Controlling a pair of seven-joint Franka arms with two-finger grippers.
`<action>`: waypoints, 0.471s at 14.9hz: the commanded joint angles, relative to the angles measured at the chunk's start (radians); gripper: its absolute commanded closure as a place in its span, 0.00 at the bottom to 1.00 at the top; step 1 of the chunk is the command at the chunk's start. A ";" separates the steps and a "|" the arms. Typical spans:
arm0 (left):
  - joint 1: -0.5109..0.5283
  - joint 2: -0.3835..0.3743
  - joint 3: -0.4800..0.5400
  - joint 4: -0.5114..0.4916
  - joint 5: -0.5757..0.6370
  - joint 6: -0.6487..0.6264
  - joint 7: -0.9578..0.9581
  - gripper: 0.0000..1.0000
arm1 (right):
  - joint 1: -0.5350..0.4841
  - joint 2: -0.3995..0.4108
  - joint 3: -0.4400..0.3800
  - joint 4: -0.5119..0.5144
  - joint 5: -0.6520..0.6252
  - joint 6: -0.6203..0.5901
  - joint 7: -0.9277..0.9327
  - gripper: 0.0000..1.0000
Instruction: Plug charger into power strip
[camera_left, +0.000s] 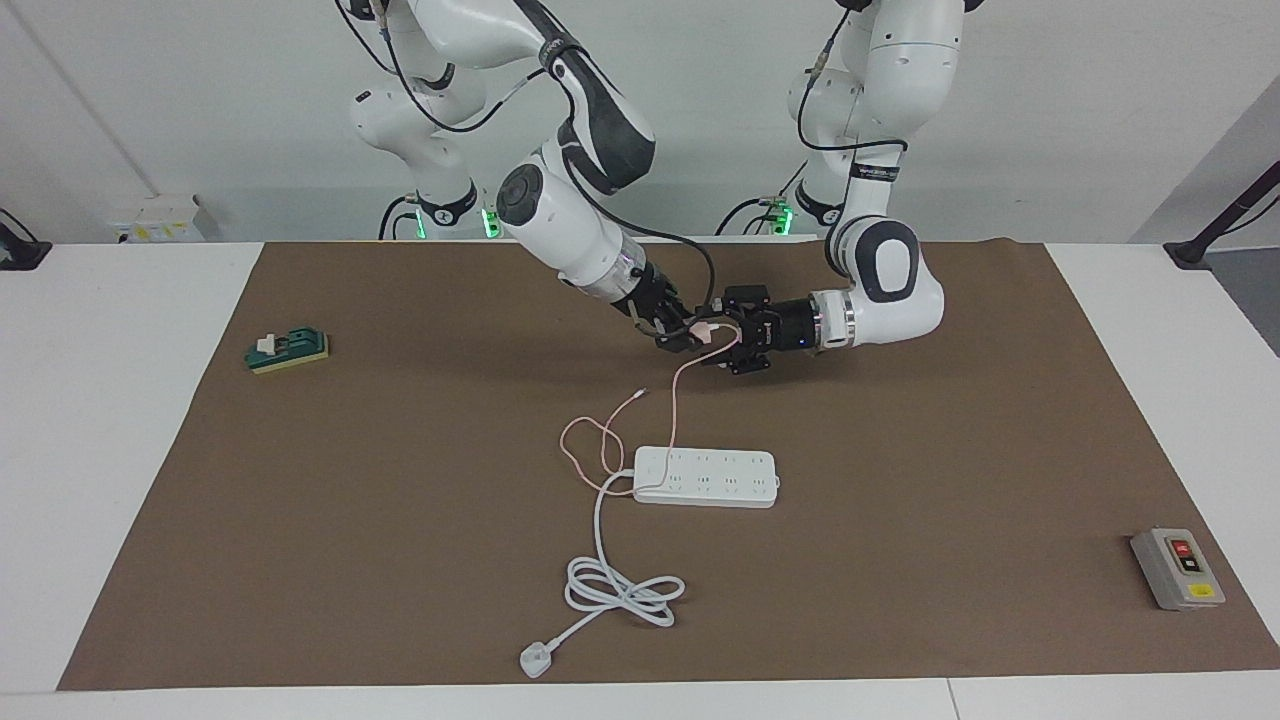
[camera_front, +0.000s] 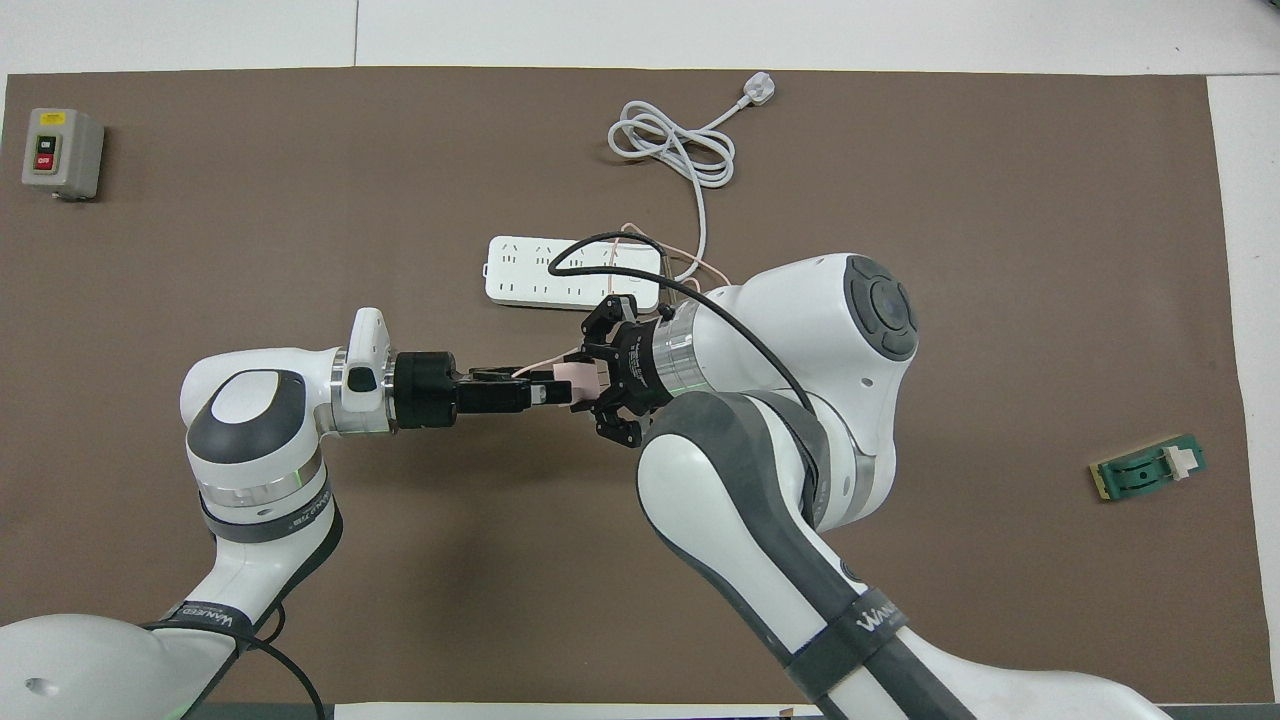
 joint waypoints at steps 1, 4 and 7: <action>-0.026 -0.036 0.020 -0.033 0.003 0.019 0.010 0.00 | -0.008 -0.007 0.010 -0.013 -0.013 0.026 -0.023 1.00; -0.026 -0.036 0.020 -0.033 0.002 0.019 0.012 0.00 | -0.008 -0.007 0.010 -0.013 -0.013 0.026 -0.023 1.00; -0.033 -0.036 0.020 -0.030 -0.001 0.020 0.012 0.00 | -0.008 -0.007 0.010 -0.013 -0.013 0.026 -0.025 1.00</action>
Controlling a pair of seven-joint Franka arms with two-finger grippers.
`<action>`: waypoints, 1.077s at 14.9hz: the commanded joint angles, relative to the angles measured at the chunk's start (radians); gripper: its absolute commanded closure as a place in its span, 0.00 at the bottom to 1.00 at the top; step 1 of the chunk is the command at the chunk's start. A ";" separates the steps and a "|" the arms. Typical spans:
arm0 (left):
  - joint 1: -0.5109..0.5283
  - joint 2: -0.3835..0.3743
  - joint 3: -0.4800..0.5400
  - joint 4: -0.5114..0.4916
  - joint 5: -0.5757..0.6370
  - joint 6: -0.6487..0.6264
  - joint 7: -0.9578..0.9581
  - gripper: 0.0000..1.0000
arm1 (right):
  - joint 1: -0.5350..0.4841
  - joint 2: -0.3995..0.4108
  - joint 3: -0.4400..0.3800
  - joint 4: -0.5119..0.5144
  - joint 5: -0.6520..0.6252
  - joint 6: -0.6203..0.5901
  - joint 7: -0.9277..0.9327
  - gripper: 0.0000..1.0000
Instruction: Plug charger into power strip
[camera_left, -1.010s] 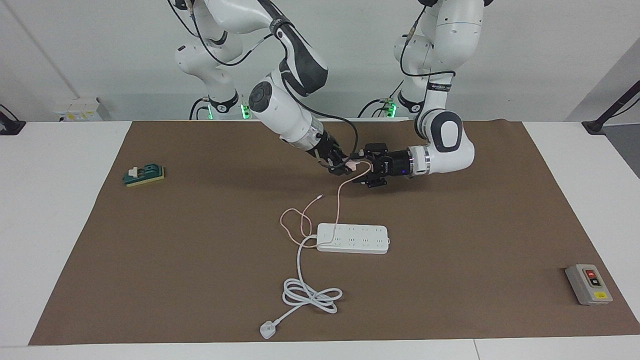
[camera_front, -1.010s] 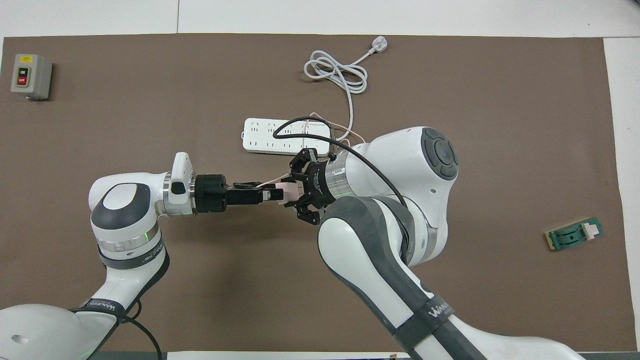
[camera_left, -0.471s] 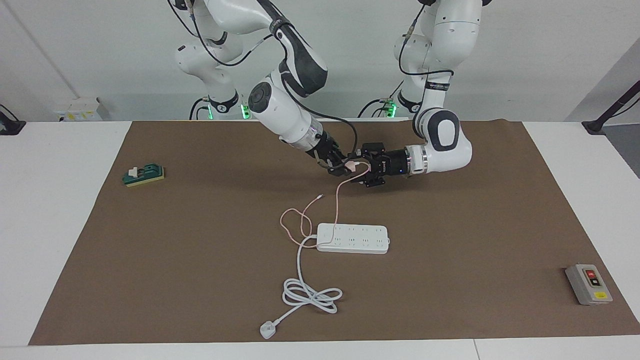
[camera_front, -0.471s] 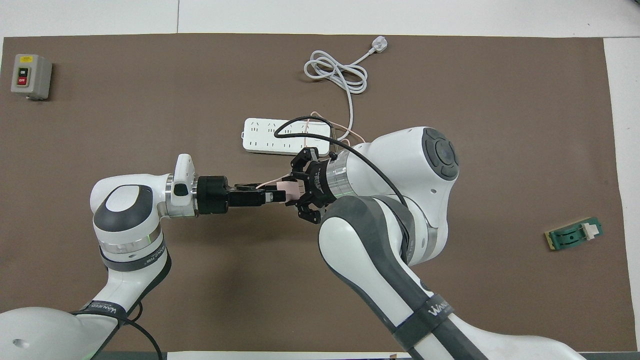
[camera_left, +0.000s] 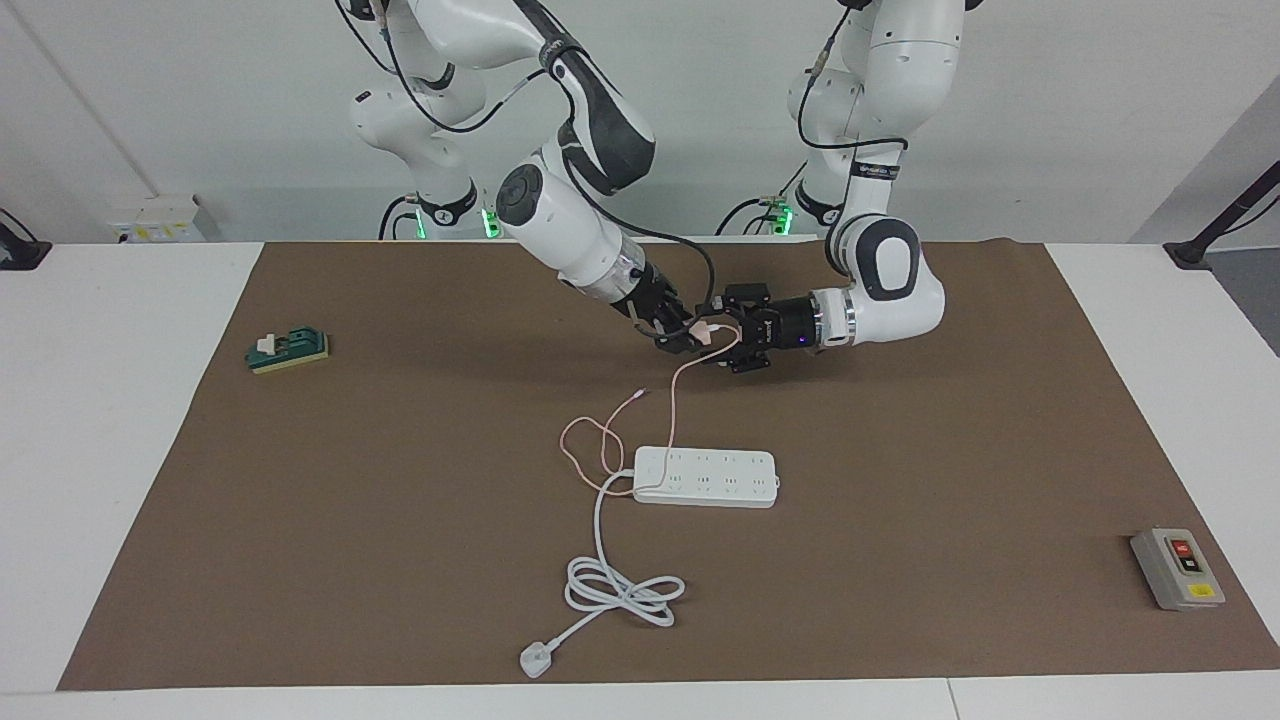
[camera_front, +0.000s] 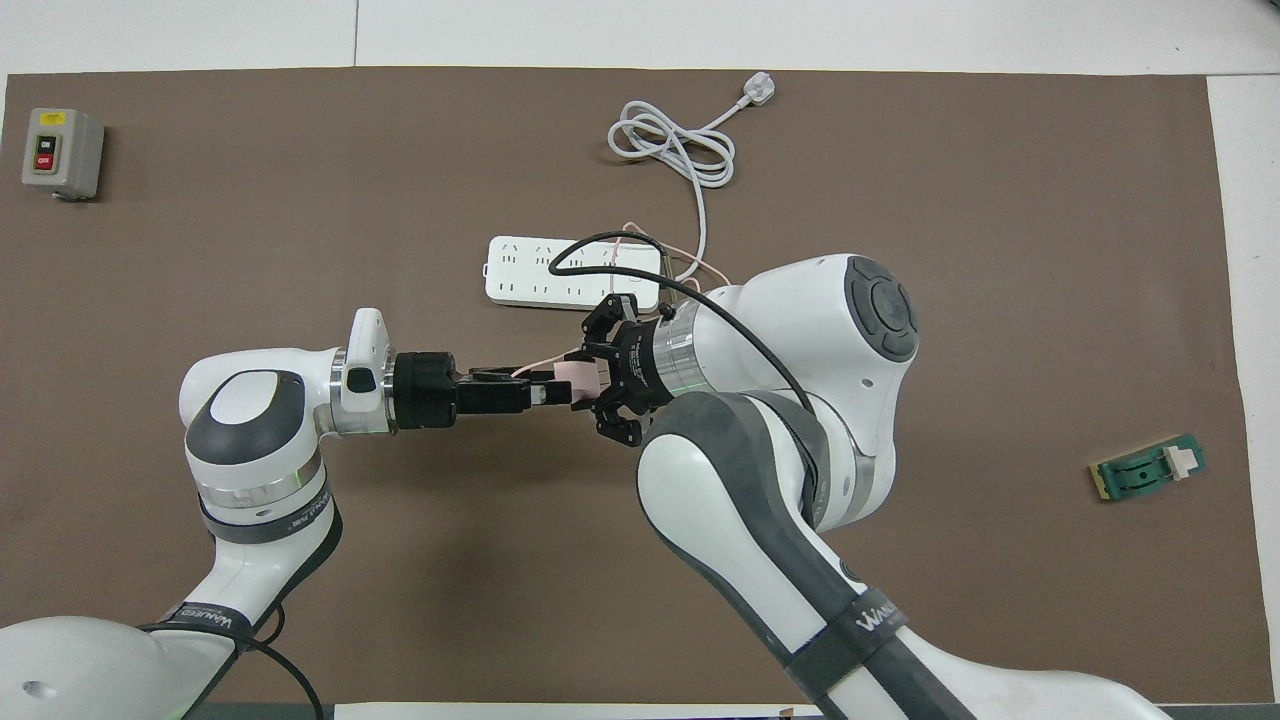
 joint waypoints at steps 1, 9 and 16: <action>-0.032 -0.033 0.020 -0.027 -0.001 0.022 0.012 0.00 | -0.008 -0.007 0.010 -0.012 -0.013 0.020 -0.024 1.00; -0.035 -0.031 0.022 -0.020 -0.010 0.022 0.010 0.00 | -0.007 -0.007 0.010 -0.014 -0.013 0.022 -0.024 1.00; -0.037 -0.027 0.022 -0.018 -0.018 0.025 0.012 0.10 | -0.007 -0.007 0.010 -0.014 -0.013 0.024 -0.026 1.00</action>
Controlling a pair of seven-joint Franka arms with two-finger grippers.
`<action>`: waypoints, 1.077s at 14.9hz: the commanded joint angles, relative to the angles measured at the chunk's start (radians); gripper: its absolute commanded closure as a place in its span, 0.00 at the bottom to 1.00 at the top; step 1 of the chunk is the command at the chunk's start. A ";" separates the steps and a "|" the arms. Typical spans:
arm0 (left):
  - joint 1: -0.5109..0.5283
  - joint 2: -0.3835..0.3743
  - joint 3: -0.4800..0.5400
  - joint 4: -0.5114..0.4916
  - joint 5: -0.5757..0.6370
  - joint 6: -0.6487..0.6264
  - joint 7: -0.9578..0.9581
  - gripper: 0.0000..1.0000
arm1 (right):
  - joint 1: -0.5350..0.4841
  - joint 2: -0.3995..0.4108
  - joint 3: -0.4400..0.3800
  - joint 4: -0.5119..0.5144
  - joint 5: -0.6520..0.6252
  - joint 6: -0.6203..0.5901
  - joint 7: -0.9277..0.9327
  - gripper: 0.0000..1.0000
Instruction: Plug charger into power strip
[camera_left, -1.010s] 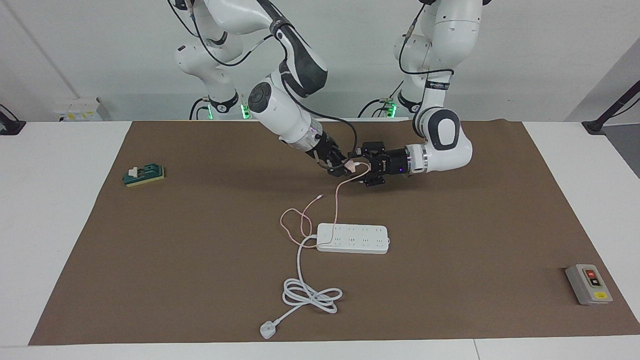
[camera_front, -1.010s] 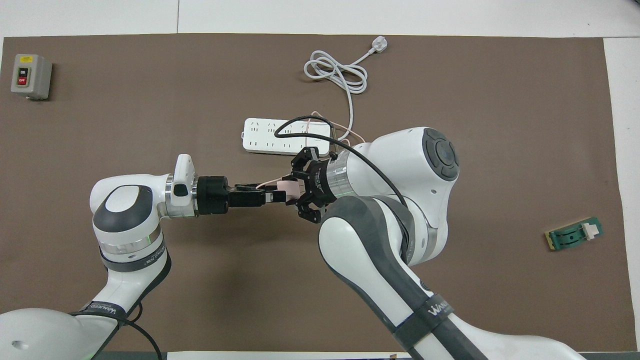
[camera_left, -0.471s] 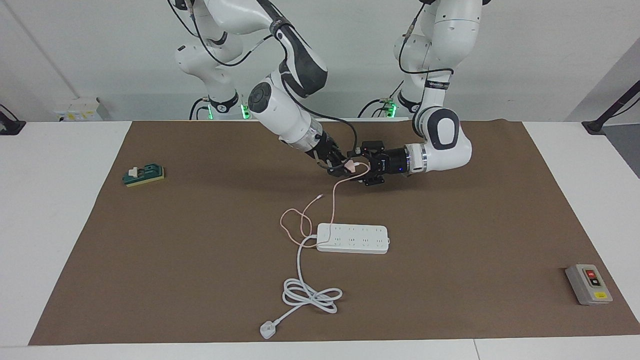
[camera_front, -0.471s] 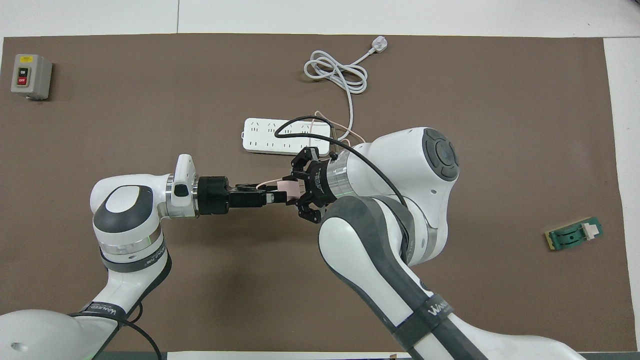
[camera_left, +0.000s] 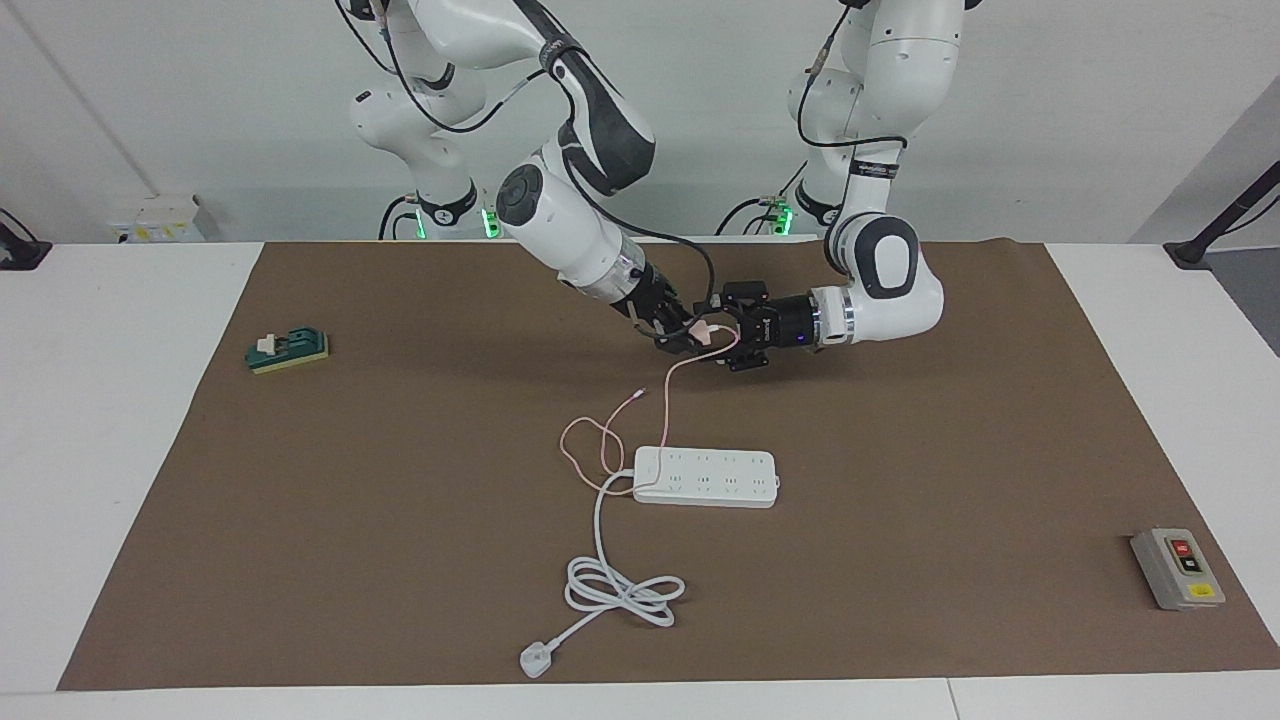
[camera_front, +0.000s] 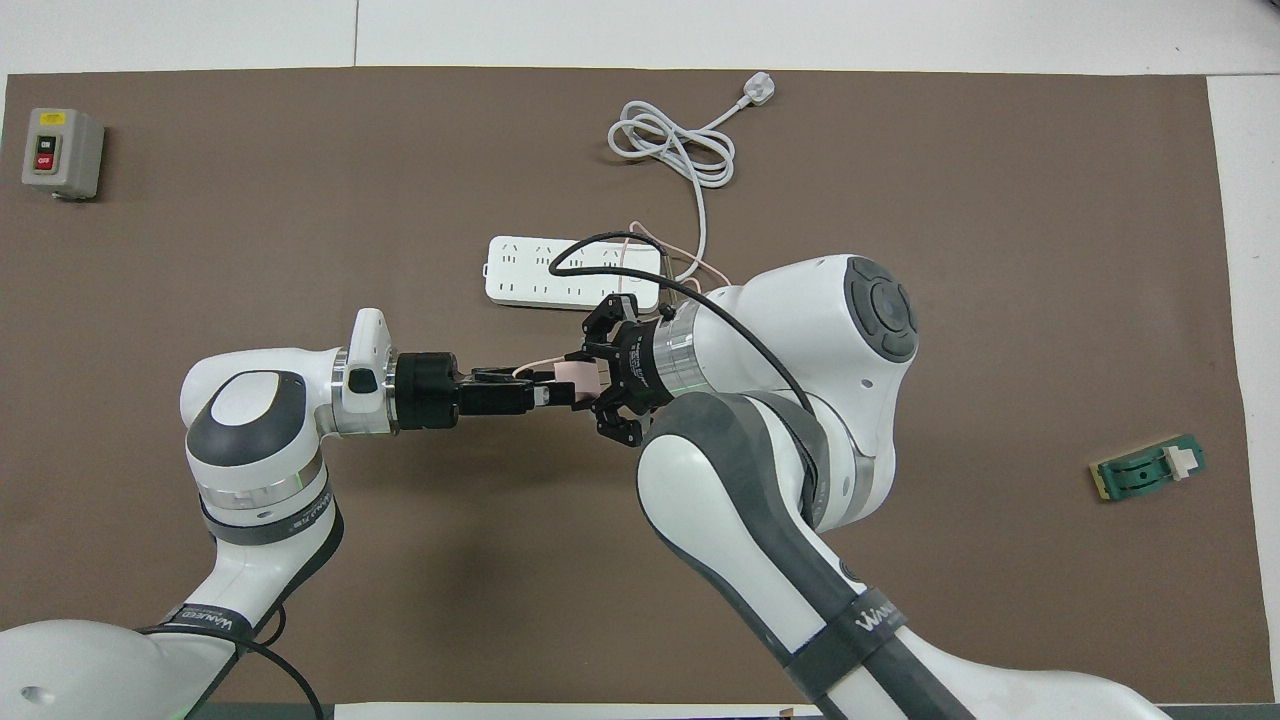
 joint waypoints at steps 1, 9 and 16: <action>-0.034 -0.021 0.021 -0.015 -0.022 0.023 0.013 0.13 | -0.007 -0.007 0.010 -0.012 -0.012 0.023 -0.025 1.00; -0.055 -0.013 0.028 -0.012 -0.049 0.023 0.015 0.68 | -0.007 -0.007 0.010 -0.012 -0.012 0.028 -0.025 1.00; -0.055 -0.019 0.060 -0.024 -0.046 0.007 0.038 1.00 | -0.007 -0.007 0.010 -0.012 -0.012 0.028 -0.025 1.00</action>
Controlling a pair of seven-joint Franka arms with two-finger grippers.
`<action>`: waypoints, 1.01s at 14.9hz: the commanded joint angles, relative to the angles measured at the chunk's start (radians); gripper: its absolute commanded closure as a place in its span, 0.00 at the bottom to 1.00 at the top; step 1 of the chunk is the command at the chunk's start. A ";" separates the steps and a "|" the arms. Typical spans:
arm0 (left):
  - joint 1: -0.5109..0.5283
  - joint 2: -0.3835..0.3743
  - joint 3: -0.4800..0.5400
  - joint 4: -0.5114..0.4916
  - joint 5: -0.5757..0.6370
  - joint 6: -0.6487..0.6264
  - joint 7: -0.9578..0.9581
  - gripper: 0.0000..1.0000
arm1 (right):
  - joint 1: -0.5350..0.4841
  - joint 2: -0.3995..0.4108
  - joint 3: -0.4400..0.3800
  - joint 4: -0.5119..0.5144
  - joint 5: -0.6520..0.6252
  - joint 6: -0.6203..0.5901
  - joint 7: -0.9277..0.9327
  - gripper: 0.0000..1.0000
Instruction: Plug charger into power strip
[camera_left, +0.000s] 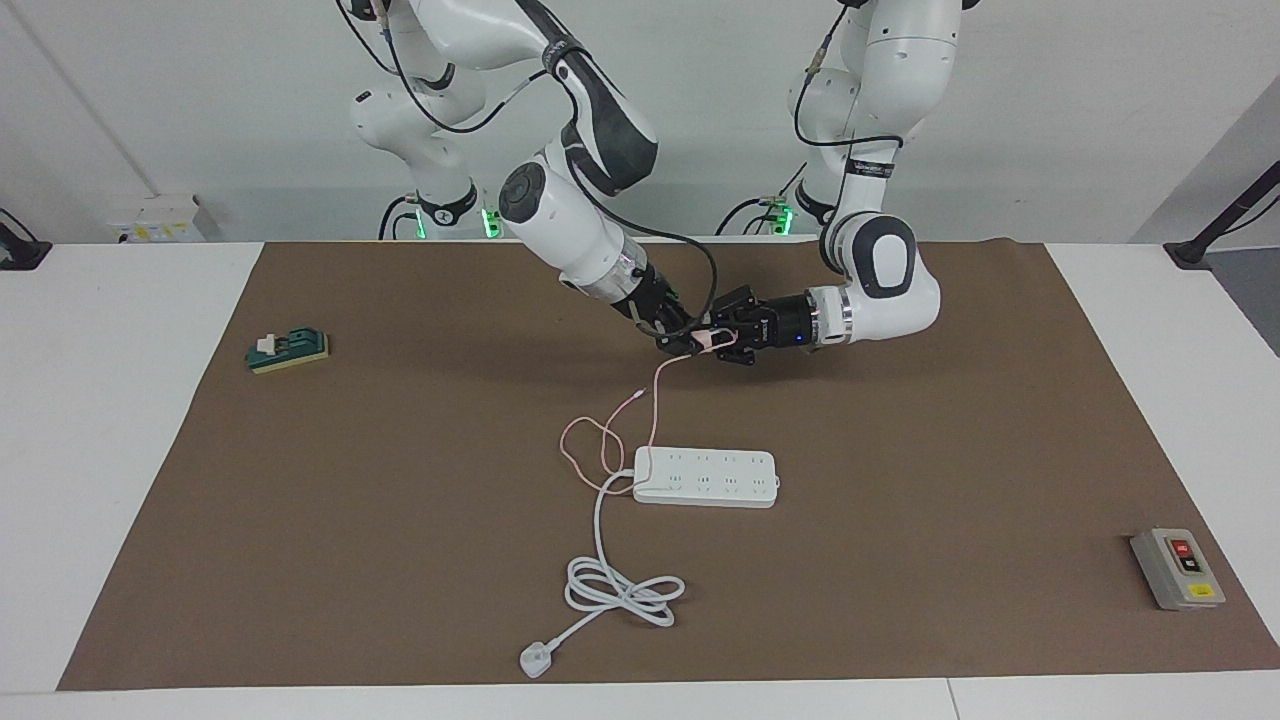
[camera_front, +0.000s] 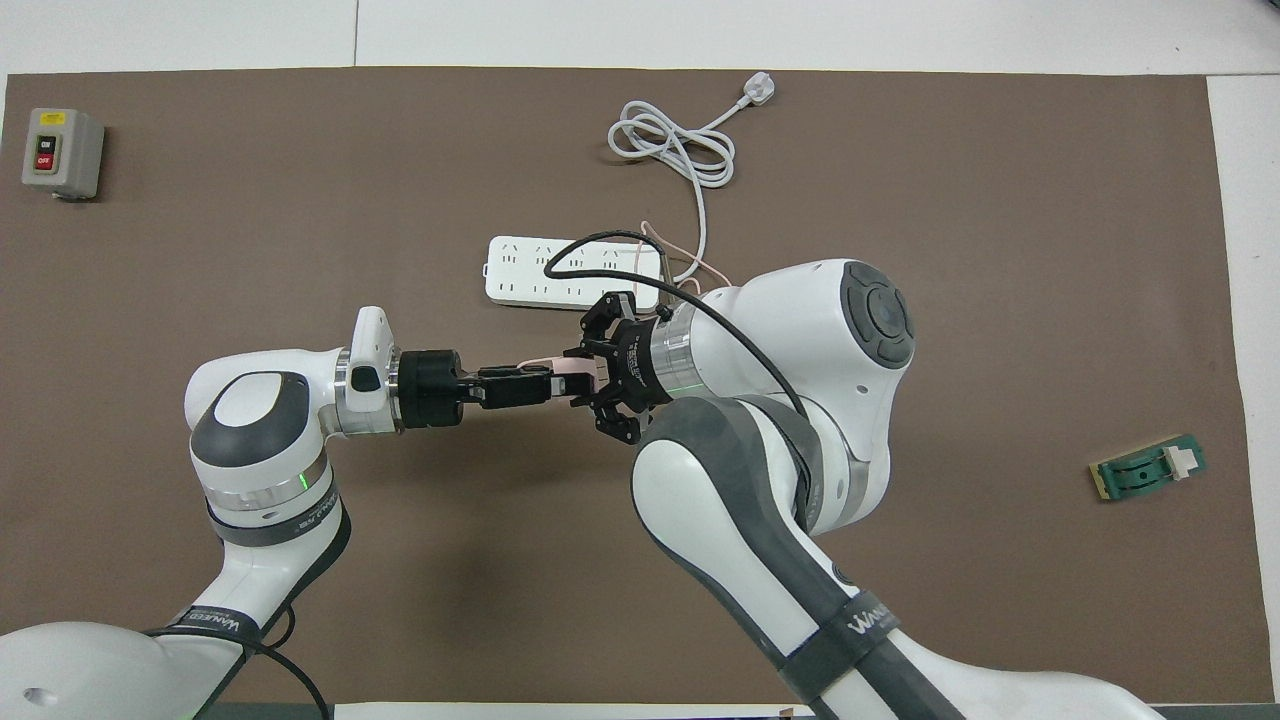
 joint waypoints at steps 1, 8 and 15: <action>-0.022 -0.019 0.037 -0.025 -0.005 -0.004 0.046 1.00 | -0.012 -0.009 0.008 -0.010 -0.005 -0.001 -0.012 1.00; -0.022 -0.024 0.049 -0.031 -0.004 -0.021 0.004 1.00 | -0.015 -0.009 0.008 -0.013 -0.005 0.004 -0.011 0.00; -0.008 -0.033 0.077 -0.029 0.001 -0.022 -0.203 1.00 | -0.034 -0.010 0.006 -0.018 -0.038 -0.013 -0.050 0.00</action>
